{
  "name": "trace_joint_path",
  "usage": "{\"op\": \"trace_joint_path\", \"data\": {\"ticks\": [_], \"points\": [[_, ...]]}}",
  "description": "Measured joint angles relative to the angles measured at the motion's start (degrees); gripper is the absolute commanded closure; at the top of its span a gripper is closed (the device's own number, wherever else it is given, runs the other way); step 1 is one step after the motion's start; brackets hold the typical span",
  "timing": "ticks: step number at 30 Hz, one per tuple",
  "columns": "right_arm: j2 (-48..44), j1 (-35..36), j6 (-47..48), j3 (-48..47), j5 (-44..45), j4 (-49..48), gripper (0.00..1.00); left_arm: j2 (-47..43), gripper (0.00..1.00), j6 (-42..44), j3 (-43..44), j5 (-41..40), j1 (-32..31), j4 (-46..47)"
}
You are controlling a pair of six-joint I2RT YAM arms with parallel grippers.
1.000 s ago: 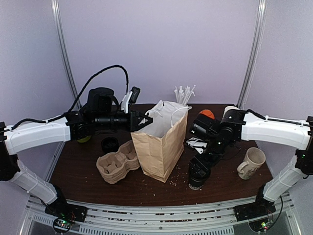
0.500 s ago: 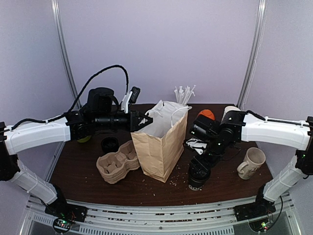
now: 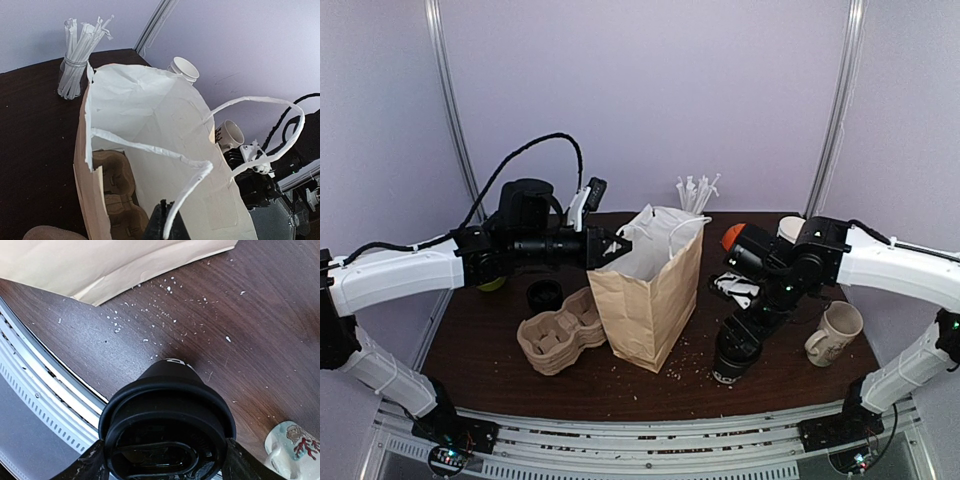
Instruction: Pack the takeout coffee
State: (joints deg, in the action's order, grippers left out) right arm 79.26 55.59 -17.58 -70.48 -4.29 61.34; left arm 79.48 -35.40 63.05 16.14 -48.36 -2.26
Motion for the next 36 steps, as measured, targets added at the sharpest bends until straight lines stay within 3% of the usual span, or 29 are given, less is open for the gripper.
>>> {"op": "trace_joint_path", "data": {"ticks": [24, 36], "points": [[-6.32, 0.02, -5.62, -23.15, 16.72, 13.57, 0.27, -0.11, 1.0, 6.01, 2.23, -7.19, 0.0, -7.93], [-6.67, 0.02, -6.45, -35.01, 23.41, 14.78, 0.27, 2.29, 1.0, 8.61, 6.99, -7.06, -2.62, -12.04]]}}
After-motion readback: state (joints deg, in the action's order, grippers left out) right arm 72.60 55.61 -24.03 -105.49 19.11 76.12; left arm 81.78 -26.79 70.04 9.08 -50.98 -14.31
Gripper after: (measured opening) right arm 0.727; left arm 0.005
